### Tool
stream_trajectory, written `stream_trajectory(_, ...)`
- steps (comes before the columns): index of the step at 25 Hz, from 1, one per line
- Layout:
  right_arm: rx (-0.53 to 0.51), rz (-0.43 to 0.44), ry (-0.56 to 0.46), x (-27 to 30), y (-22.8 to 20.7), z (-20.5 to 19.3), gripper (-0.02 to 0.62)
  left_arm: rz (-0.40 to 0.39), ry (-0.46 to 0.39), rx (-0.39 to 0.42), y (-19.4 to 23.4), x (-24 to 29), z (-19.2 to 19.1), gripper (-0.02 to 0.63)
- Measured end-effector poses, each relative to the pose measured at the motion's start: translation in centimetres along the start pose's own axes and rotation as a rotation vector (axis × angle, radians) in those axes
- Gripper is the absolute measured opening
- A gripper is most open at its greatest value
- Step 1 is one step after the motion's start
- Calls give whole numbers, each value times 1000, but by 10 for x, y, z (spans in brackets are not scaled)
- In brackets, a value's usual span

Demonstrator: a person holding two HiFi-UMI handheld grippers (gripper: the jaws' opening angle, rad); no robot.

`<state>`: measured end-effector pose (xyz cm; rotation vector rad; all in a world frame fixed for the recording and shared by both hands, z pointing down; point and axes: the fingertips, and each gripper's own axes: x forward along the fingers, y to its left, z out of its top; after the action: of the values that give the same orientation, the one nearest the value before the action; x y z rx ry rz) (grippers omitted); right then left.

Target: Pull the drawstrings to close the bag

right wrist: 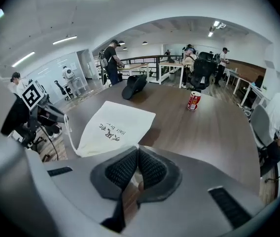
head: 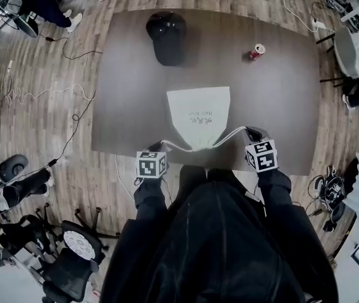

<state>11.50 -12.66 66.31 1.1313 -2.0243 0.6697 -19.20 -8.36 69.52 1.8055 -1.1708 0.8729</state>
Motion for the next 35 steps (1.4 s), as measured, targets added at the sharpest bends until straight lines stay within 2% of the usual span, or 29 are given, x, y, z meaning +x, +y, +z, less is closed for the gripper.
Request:
stream_trajectory(4, 7, 37, 27, 14, 6, -7, 28, -35, -5, -43, -8, 15, -5, 40)
stream_trajectory(9, -2, 59, 71, 28, 10, -11, 29, -63, -13, -55, -12, 24, -5, 41)
stream_trajectory(10, 2, 63, 67, 28, 10, -10, 29, -64, -20, -57, -12, 23, -4, 49)
stream_trajectory(12, 13, 72, 58, 26, 9, -8, 31, -67, -30, -58, -11, 20, -3, 108)
stream_trajectory(13, 17, 77, 56, 26, 9, -9, 43, -68, -35, -59, -10, 18, -3, 115)
stream_trajectory(17, 15, 124, 58, 24, 12, -10, 166, -75, -57, -67, -8, 9, -2, 153)
stream_trajectory(20, 6, 159, 57, 21, 16, -8, 204, -77, -56, -65, -7, 5, -2, 170)
stream_trajectory(29, 9, 178, 32, 10, 18, -8, 202, -102, 38, -7, -2, -13, -22, 179)
stream_trajectory(35, 10, 196, -64, -8, 31, 22, 170, -80, -82, -18, -12, -30, 0, 179)
